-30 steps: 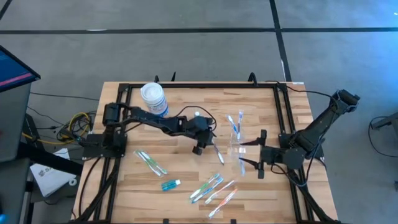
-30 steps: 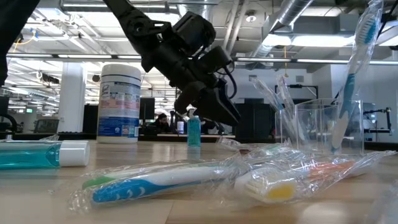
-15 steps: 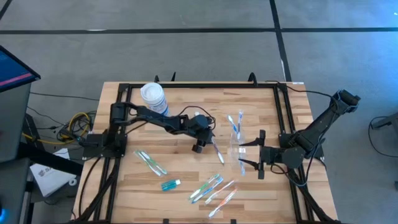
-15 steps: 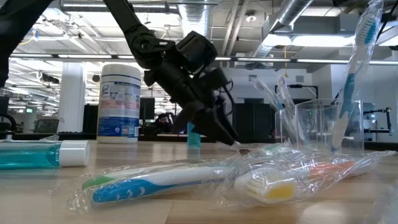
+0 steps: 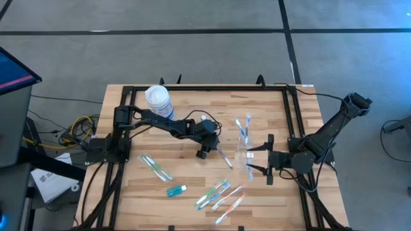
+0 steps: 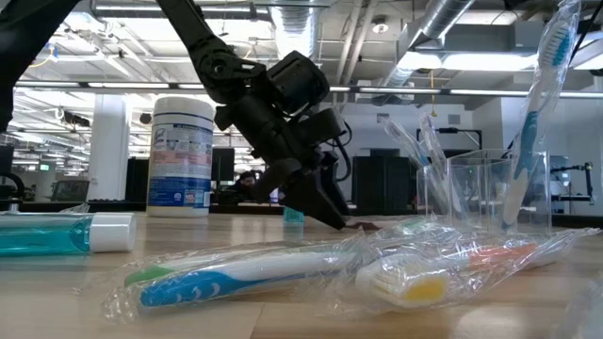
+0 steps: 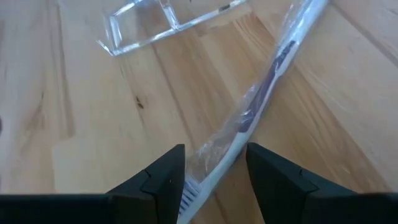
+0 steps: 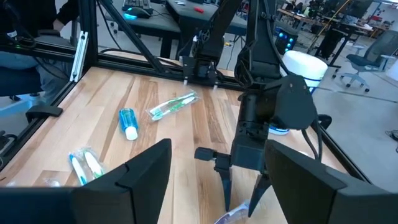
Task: Pick & Place toothbrushing station
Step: Put the purple toothbrush into the transparent organizer
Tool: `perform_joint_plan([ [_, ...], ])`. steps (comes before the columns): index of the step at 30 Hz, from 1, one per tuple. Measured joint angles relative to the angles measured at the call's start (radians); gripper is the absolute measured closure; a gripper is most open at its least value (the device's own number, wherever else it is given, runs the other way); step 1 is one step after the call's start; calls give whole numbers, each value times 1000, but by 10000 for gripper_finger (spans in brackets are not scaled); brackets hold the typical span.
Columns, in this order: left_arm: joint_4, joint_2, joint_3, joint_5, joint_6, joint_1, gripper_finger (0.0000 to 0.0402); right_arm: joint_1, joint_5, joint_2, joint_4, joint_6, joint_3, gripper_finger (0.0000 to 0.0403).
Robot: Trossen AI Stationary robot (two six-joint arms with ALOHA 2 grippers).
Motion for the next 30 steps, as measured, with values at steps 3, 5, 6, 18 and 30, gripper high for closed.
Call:
perform_joint_plan([
  [3,-8,-1,1,1,-6,-2,234,0,-10,0,0,0,0,155],
  [5,-9,-1,1,0,-20,-7,234,0,-10,0,0,0,0,155],
  [6,-10,-1,1,0,-22,-9,235,0,-10,0,0,0,0,155],
  [18,-96,-6,4,-16,-99,-50,275,0,-10,0,-30,37,0,155],
  [30,-214,-66,-4,-13,-177,-64,289,-6,-9,0,-20,42,0,155],
])
